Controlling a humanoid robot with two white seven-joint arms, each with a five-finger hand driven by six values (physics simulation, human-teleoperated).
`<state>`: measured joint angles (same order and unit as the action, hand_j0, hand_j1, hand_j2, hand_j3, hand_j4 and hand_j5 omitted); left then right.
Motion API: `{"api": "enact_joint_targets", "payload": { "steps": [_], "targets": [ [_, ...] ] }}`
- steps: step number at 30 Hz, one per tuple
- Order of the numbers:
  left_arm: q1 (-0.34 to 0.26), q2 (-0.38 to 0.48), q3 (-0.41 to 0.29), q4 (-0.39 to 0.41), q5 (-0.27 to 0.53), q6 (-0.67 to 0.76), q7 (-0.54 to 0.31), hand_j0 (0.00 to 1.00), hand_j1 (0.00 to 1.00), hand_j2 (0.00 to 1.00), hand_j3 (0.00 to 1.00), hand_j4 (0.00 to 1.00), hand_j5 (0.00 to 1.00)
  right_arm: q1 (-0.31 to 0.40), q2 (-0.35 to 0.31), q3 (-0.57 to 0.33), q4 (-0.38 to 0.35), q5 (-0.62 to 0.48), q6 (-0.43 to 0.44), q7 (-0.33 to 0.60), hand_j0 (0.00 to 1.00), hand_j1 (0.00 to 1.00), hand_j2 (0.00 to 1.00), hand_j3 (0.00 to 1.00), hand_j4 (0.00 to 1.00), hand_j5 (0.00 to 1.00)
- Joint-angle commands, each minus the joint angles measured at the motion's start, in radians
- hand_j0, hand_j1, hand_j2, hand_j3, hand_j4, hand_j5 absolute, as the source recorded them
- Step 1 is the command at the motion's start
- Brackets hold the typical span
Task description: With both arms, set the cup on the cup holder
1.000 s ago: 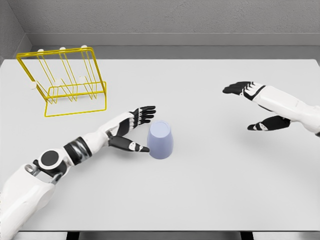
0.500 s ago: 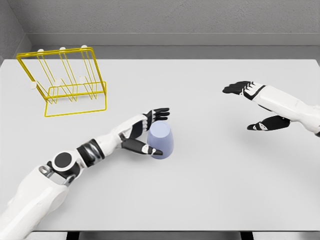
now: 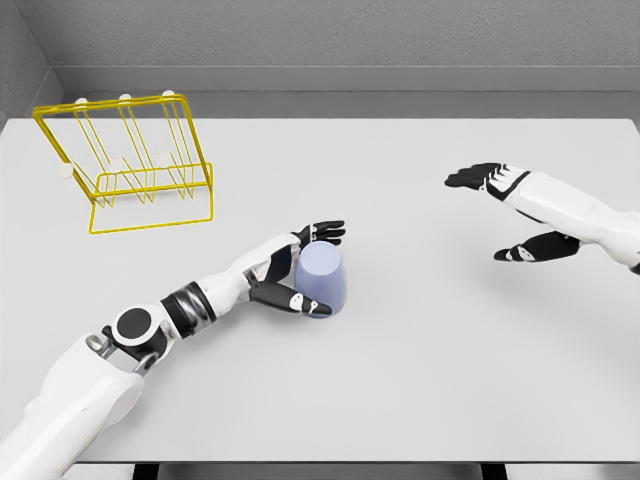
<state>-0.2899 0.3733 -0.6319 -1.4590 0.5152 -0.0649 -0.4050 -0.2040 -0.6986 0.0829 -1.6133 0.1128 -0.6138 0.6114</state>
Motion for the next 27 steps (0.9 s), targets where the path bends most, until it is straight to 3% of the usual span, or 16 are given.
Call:
{"api": "enact_joint_targets", "payload": {
  "steps": [1, 6, 10, 13, 27],
  "targets": [
    [0.000, -0.005, 0.000, 0.003, 0.005, 0.000, -0.001, 1.00, 1.00, 1.00, 1.00, 1.00, 1.00, 0.000, -0.001, 0.000, 0.000, -0.008, 0.003, 0.000, 1.00, 1.00, 1.00, 1.00, 1.00, 1.00],
    [0.000, -0.008, 0.000, 0.008, 0.005, 0.030, 0.000, 1.00, 1.00, 1.00, 1.00, 1.00, 1.00, 0.000, 0.001, 0.001, 0.000, -0.008, 0.003, 0.000, 1.00, 1.00, 1.00, 1.00, 1.00, 1.00],
    [0.005, -0.020, 0.001, 0.009, 0.008, 0.028, 0.002, 0.73, 0.73, 0.73, 0.73, 0.73, 0.73, 0.000, -0.001, 0.000, 0.000, -0.010, 0.003, 0.000, 1.00, 1.00, 1.00, 1.00, 1.00, 1.00],
    [0.002, -0.020, 0.003, 0.008, 0.008, 0.027, 0.005, 0.60, 0.60, 0.60, 0.60, 0.60, 0.60, 0.000, -0.001, 0.001, 0.000, -0.010, 0.003, 0.000, 1.00, 1.00, 1.00, 1.00, 1.00, 1.00],
    [-0.002, -0.019, 0.023, -0.012, 0.017, 0.023, 0.006, 0.58, 0.58, 0.58, 0.58, 0.58, 0.58, 0.000, 0.001, 0.001, -0.002, -0.010, 0.003, 0.000, 1.00, 1.00, 1.00, 1.00, 1.00, 1.00]
  ]
}}
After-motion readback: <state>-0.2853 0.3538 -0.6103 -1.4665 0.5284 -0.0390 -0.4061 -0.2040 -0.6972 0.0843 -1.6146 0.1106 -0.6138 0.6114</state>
